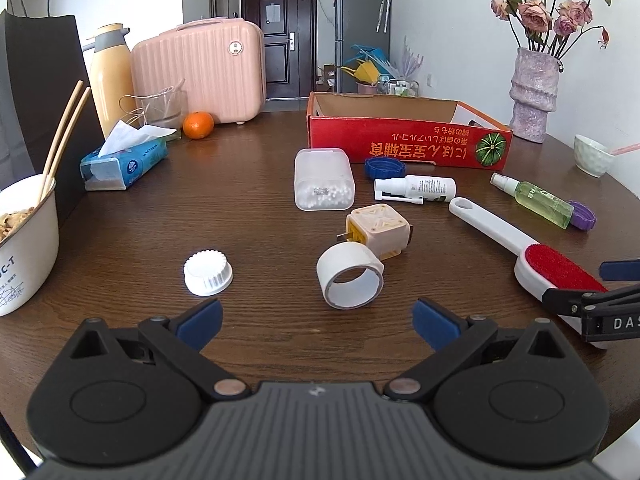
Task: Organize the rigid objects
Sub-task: 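Grasp the red lint brush handle with the right tool while the left tool reaches toward the white tape roll, then grasp the white tape roll with the left tool while the right tool lifts the lint brush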
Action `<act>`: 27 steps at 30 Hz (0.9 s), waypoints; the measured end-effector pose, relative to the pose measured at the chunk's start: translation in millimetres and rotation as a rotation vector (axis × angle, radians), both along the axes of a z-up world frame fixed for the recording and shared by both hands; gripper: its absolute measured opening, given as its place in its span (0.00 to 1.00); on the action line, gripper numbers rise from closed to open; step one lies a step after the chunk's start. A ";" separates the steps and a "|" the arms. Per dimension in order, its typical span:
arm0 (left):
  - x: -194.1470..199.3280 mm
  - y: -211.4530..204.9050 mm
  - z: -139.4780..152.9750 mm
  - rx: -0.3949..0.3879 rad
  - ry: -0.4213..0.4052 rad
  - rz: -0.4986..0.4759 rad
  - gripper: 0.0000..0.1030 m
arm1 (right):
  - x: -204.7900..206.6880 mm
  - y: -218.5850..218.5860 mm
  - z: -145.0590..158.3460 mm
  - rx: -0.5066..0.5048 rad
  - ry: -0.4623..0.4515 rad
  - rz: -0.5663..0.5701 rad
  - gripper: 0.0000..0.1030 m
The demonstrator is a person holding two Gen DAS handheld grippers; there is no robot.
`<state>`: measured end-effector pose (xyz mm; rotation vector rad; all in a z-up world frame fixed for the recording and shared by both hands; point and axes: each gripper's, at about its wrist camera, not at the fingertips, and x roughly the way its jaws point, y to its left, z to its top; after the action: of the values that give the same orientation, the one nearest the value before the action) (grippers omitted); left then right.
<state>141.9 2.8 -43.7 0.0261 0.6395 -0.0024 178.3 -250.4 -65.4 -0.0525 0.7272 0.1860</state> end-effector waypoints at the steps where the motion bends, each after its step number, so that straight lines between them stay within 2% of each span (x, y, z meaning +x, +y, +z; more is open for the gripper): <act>1: 2.2 -0.3 -0.3 -0.001 0.002 0.000 1.00 | 3.1 -0.2 -2.3 0.007 0.012 0.007 0.90; 5: 9.6 -1.4 -1.9 0.001 0.010 0.002 1.00 | 11.6 2.4 -9.3 0.014 0.036 0.022 0.75; 10: 15.7 -2.1 -4.8 0.005 0.022 -0.003 1.00 | 16.8 4.5 -12.9 -0.004 0.022 0.005 0.81; 13: 20.0 -2.0 -6.3 0.006 0.027 0.000 1.00 | 16.2 5.1 -13.1 -0.004 0.015 0.016 0.80; 14: 21.0 -1.7 -6.7 0.006 0.028 0.001 1.00 | 15.7 5.0 -12.8 -0.001 0.013 0.019 0.77; 17: 23.4 -0.6 -7.6 0.004 0.032 0.003 1.00 | 14.6 7.2 -9.8 0.000 0.002 0.029 0.56; 18: 24.3 -0.5 -7.8 0.004 0.032 0.004 1.00 | 14.0 8.4 -9.0 -0.003 -0.003 0.026 0.53; 27: 31.6 -2.4 -8.3 0.010 0.034 0.003 1.00 | 9.3 5.6 -9.1 0.061 -0.043 -0.026 0.53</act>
<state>173.5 0.4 -52.0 0.0348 0.6732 0.0037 187.7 -244.8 -74.5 0.0108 0.6787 0.1816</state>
